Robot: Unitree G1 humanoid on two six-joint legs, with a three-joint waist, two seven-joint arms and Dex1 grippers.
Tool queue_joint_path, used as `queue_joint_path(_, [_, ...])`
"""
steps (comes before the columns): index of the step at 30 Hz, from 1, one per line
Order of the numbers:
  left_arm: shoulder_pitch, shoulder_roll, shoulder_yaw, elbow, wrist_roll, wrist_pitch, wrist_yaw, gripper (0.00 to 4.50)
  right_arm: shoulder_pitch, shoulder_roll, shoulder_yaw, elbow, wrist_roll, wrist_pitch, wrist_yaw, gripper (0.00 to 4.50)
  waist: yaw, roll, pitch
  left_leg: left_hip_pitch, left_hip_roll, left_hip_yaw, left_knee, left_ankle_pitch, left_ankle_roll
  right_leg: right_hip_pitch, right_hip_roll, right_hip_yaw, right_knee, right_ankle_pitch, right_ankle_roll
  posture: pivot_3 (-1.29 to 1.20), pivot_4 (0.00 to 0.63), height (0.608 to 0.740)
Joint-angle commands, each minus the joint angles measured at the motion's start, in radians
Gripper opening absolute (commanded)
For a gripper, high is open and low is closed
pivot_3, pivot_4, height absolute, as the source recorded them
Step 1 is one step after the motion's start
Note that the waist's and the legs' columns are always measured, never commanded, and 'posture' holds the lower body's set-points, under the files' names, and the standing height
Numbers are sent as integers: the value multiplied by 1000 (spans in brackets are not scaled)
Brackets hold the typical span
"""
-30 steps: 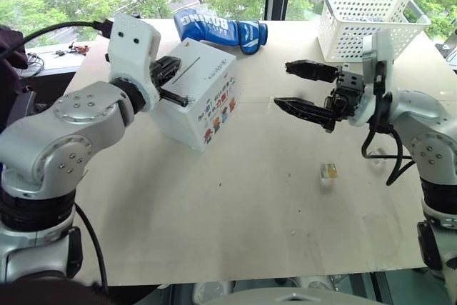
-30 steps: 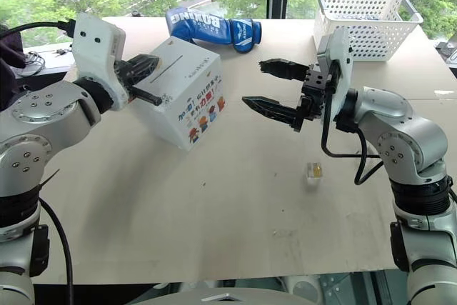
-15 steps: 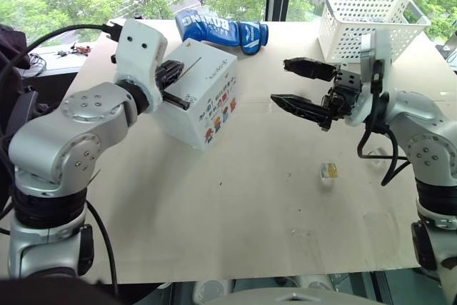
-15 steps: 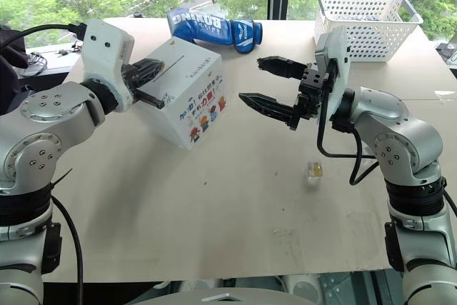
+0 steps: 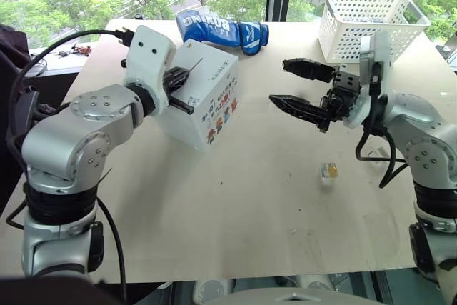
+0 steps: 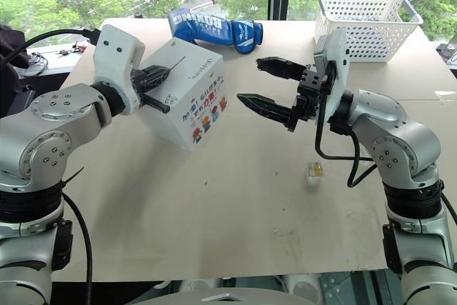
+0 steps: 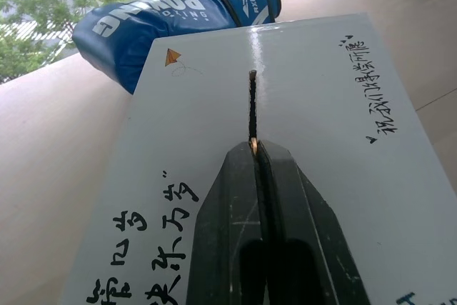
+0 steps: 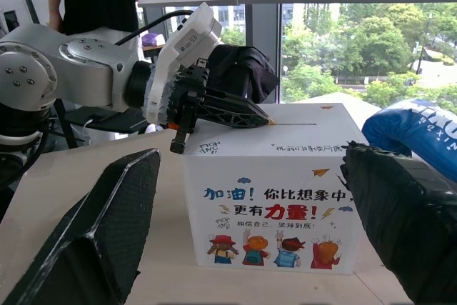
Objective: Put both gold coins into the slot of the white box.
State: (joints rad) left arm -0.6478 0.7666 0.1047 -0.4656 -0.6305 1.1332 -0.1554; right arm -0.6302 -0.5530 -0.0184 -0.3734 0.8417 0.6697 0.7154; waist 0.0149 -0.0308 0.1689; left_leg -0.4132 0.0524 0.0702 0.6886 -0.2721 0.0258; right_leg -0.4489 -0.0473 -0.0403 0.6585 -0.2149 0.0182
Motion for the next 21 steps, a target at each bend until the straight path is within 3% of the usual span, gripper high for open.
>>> queue_joint_path(1, [-14,-39,24,3,3,-23,-28,772,2,1,-41,-32,8,-17,3,4500,1,0,0,0,0,0,0,0,0,0,0,0,0,0,0,0,150,704])
queue_joint_path(6, [-3,-101,75,-16,50,-217,-68,3076,45,-20,-41,-38,-15,-26,18,4500,-1,0,0,0,0,0,1,0,0,0,0,0,0,0,0,0,150,704])
queue_joint_path(9, [4,-161,163,-70,-52,-275,-129,3076,110,-52,-52,-56,-48,-36,19,4500,-1,0,0,-1,0,0,1,0,0,0,0,0,0,0,0,0,150,704])
queue_joint_path(11, [31,-200,217,-146,-235,-240,-169,3076,202,-81,-64,-95,-78,-46,14,4500,0,0,0,-1,0,0,1,0,0,0,0,0,0,0,0,0,150,704])
queue_joint_path(15, [162,-156,219,-257,-412,-183,-240,3076,359,-89,-98,-165,-112,-70,-19,4500,-3,0,0,0,0,-3,1,0,0,0,-2,3,0,0,1,0,150,704])
queue_joint_path(17, [282,-92,182,-300,-399,-168,-295,3076,486,-94,-101,-201,-179,-116,-34,4500,-7,0,0,2,0,-3,1,0,0,0,-2,4,3,0,1,0,150,704])
queue_joint_path(21, [480,-1,67,-314,-214,-283,-392,3076,692,-38,-103,-241,-313,-239,-107,4500,-2,0,0,12,-2,0,-1,-2,3,7,1,5,3,-3,3,0,150,704])
